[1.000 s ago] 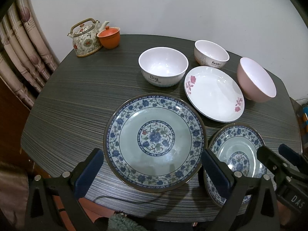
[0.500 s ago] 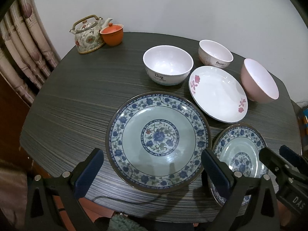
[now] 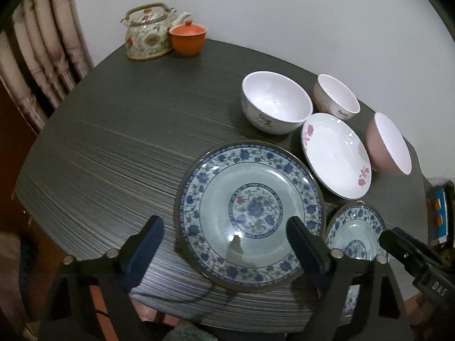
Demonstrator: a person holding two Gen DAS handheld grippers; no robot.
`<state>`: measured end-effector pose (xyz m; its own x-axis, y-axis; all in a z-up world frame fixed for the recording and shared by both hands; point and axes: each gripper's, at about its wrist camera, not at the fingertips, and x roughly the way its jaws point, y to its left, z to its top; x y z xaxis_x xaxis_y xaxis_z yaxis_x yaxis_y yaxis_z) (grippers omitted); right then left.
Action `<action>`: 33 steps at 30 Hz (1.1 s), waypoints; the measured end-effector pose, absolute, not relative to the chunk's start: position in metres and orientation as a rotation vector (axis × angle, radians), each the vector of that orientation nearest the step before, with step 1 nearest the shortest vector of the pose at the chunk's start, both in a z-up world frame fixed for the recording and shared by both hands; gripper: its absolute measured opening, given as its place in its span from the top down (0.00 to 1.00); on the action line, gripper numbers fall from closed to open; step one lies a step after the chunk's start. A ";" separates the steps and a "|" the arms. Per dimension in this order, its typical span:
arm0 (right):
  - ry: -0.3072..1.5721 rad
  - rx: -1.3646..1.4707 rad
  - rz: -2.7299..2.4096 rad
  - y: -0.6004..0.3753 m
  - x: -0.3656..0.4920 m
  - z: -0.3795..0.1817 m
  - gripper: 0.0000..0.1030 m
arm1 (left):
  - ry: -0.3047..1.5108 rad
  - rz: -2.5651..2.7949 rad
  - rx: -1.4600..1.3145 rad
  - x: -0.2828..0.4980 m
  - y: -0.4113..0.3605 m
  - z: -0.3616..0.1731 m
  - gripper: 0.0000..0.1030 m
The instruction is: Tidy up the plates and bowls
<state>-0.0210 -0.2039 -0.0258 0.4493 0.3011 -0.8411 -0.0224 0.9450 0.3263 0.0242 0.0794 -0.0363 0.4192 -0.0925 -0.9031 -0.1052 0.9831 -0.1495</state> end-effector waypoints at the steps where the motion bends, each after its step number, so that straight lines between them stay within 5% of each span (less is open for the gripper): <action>1: 1.093 0.296 0.223 -0.203 -0.019 -0.027 0.31 | 1.142 0.010 -0.205 0.026 0.084 -0.037 0.18; 10: 1.138 0.337 0.394 -0.185 0.006 -0.039 0.48 | 1.208 -0.025 -0.376 0.038 0.120 -0.049 0.50; 33: 1.351 0.454 0.463 -0.156 0.069 -0.095 0.58 | 1.335 -0.044 -0.569 0.057 0.162 -0.100 0.56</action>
